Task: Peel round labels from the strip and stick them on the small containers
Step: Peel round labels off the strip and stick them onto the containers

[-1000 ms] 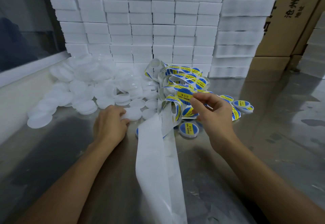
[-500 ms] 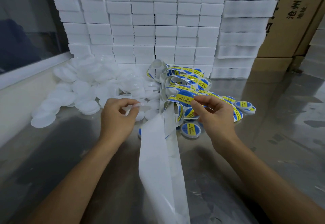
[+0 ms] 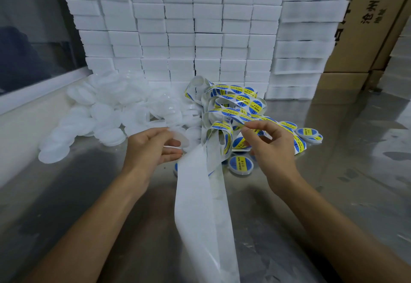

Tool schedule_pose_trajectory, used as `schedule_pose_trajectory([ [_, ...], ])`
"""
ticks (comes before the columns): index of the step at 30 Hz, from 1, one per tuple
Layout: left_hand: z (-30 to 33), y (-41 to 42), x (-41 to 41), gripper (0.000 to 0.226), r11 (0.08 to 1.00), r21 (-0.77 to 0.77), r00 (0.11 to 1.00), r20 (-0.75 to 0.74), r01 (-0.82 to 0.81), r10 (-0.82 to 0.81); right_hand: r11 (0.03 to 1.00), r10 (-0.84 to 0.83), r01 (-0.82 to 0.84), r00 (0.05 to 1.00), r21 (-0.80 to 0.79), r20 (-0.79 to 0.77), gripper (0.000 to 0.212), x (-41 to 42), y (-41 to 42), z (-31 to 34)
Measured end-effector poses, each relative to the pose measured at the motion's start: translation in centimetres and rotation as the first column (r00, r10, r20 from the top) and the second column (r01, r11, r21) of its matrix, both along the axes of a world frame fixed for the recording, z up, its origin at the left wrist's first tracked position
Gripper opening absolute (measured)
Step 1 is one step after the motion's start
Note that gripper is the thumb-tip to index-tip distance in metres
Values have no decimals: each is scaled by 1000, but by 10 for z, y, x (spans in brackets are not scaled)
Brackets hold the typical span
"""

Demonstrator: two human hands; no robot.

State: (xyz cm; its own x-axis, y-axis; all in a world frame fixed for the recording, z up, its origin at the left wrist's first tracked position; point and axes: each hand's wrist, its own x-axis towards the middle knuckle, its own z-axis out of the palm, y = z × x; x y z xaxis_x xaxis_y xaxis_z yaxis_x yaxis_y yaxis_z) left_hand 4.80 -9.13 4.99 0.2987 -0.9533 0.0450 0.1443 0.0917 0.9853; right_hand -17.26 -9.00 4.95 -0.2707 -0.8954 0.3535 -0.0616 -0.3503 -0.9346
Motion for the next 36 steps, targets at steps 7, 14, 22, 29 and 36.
schedule_pose_trajectory([
  [7,-3,1,-2,20,999,-39,995,101,3,1,1000,-10,9,998,-11,-62,10,-2,1,0],
  [14,0,1,-2,27,995,-84,993,-103,55,-63,997,76,-76,997,-11,31,8,1,4,4],
  [22,12,14,-22,33,961,-141,939,-218,239,-266,963,263,-269,952,19,156,30,9,9,6],
  [29,12,18,-28,38,950,-136,932,-196,282,-305,960,280,-281,950,-15,138,31,11,11,6],
  [36,12,19,-29,37,950,-136,936,-183,280,-302,966,257,-259,958,4,125,31,13,12,7],
])
